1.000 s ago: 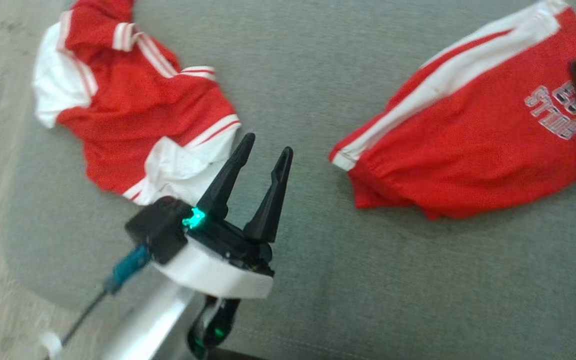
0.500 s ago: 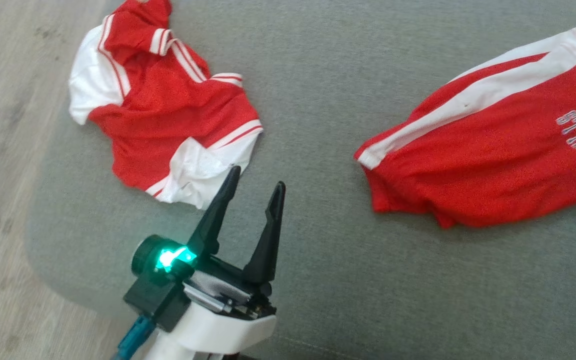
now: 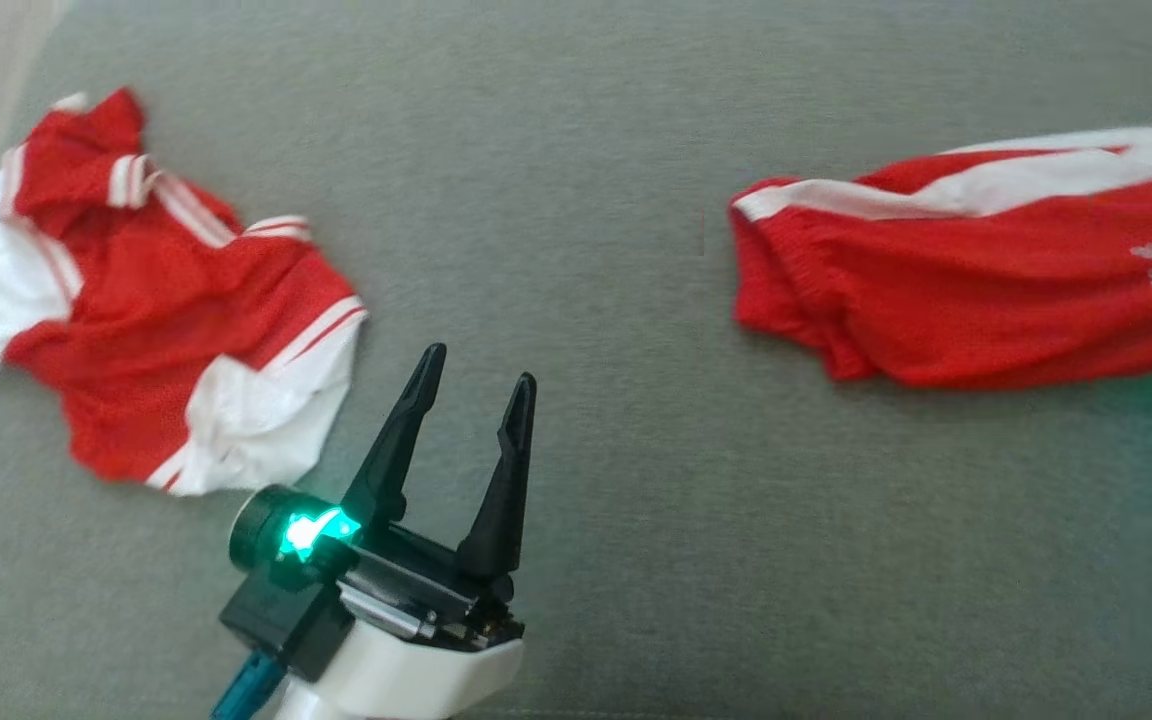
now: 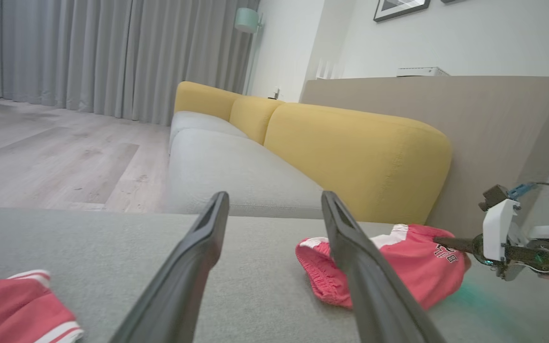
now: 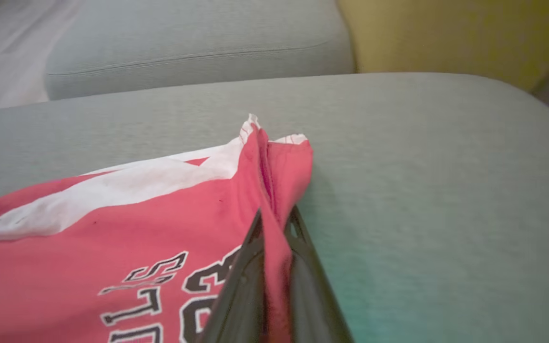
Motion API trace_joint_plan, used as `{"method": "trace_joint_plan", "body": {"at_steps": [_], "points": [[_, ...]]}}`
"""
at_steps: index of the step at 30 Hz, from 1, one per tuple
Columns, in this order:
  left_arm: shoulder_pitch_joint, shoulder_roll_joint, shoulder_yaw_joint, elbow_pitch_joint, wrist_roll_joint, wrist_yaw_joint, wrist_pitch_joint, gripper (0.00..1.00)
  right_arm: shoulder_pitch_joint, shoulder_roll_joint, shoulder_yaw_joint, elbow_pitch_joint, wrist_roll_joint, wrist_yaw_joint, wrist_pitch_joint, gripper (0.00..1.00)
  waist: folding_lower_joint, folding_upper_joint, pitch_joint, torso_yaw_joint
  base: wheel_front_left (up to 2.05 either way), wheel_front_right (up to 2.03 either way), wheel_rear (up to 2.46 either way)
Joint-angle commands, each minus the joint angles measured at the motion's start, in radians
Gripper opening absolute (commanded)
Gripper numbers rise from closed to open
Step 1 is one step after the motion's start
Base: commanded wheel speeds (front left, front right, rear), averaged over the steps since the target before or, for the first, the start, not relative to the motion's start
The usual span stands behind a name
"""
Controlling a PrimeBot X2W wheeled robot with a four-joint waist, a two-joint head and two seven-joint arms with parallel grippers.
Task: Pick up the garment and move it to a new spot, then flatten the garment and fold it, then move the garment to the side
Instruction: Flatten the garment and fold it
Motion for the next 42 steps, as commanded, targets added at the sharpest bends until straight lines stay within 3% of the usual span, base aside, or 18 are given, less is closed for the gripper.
{"method": "trace_joint_plan", "body": {"at_steps": [1, 8, 16, 21, 26, 27, 28, 33, 41, 42], "points": [[-0.010, -0.010, 0.037, -0.034, 0.007, -0.006, -0.005, 1.00, 0.029, -0.043, -0.002, -0.012, -0.006, 0.007, -0.014, 0.00, 0.0001, -0.0001, -0.015, -0.039, 0.00, 0.00, 0.00], [-0.009, -0.015, 0.040, -0.023, 0.013, -0.014, -0.005, 1.00, 0.047, -0.074, -0.029, -0.022, -0.029, 0.007, -0.052, 0.00, 0.0001, -0.0001, -0.023, -0.068, 0.00, 0.00, 0.00], [0.003, -0.019, 0.032, -0.002, 0.007, -0.020, -0.005, 1.00, -0.021, -0.010, 0.027, -0.178, -0.142, 0.007, -0.061, 0.00, 0.0001, -0.0001, -0.060, -0.065, 0.00, 0.00, 0.00], [0.013, -0.020, 0.027, 0.006, 0.005, -0.021, -0.005, 1.00, -0.038, 0.063, 0.103, -0.336, -0.213, 0.007, 0.015, 0.00, 0.0001, -0.0001, -0.082, -0.044, 0.00, 0.00, 0.00], [0.025, -0.021, 0.025, 0.011, 0.002, -0.022, -0.005, 1.00, 0.037, 0.103, 0.215, -0.519, -0.214, 0.007, 0.177, 0.00, 0.0001, -0.0001, -0.092, -0.014, 0.00, 0.00, 0.00], [0.027, -0.021, 0.024, 0.012, 0.001, -0.022, -0.005, 1.00, 0.058, 0.103, 0.228, -0.554, -0.208, 0.007, 0.204, 0.33, 0.0001, -0.0001, -0.092, -0.007, 0.00, 0.00, 0.00], [0.027, -0.021, 0.023, 0.013, 0.001, -0.022, -0.005, 1.00, 0.077, 0.103, 0.225, -0.585, -0.200, 0.007, 0.218, 1.00, 0.0001, -0.0001, -0.092, -0.001, 0.00, 0.00, 0.00], [0.037, -0.021, 0.027, 0.009, -0.003, -0.023, -0.005, 1.00, 0.183, 0.095, 0.096, -0.718, -0.245, 0.007, 0.167, 1.00, 0.0001, -0.0001, -0.103, 0.016, 0.00, 0.00, 0.00], [0.074, -0.021, 0.042, -0.009, -0.006, -0.008, -0.005, 1.00, 0.433, 0.158, -0.250, -0.830, -0.337, 0.007, 0.094, 1.00, 0.0001, -0.0001, -0.134, 0.007, 0.00, 0.00, 0.00], [0.076, -0.021, 0.041, -0.010, -0.007, -0.006, -0.005, 1.00, 0.449, 0.163, -0.263, -0.830, -0.348, 0.007, 0.093, 0.78, 0.0001, -0.0001, -0.135, 0.007, 0.00, 0.00, 0.00]]}}
